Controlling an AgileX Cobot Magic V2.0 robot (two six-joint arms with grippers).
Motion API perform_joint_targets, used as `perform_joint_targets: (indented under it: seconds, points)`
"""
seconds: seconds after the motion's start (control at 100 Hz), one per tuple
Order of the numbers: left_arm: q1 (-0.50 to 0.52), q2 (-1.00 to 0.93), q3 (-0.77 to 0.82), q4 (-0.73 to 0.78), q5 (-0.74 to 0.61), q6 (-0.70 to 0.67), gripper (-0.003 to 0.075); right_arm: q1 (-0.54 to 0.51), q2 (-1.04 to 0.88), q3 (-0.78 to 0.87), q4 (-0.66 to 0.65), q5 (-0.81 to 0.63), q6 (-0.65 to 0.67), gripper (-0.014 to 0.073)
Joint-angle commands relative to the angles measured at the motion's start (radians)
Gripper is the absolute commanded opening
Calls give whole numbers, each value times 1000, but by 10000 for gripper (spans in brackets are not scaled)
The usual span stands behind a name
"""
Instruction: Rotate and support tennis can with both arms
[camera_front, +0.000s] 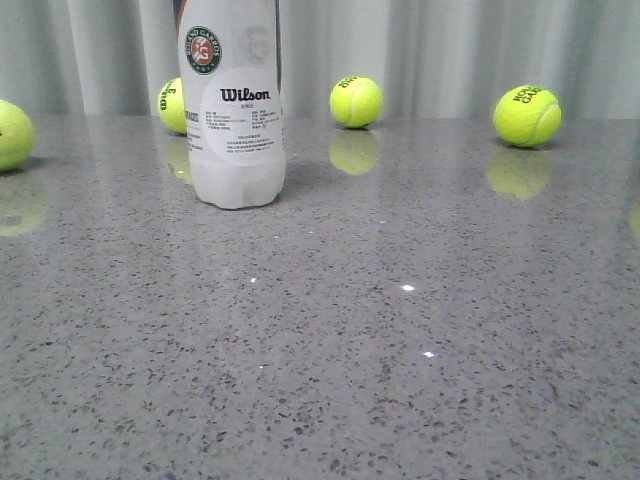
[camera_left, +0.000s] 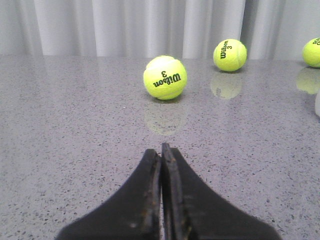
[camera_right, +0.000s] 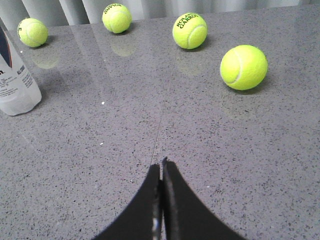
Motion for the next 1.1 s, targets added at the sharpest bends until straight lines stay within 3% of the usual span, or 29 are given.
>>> perform_joint_targets:
  seconds: [0.0,0.48,0.69,0.91,1.09]
  points:
    - [1,-39,47,-12,-69,1,-21,-7,12,-23,-5,-76,-3,-51]
    - [1,-39,47,-12,-69,1,-21,-16,12,15,-12,-105,-3,-51]
    - [1,-39,47,-12,-69,1,-21,-169,10,157,39,-319,-15,-51]
    - [1,-39,47,-12,-69,1,-21,-378,-38,339,123,-604,-261,-51]
    - [1,-39,47,-12,-69,1,-20,-424,-126,460,131,-709,-268,-51]
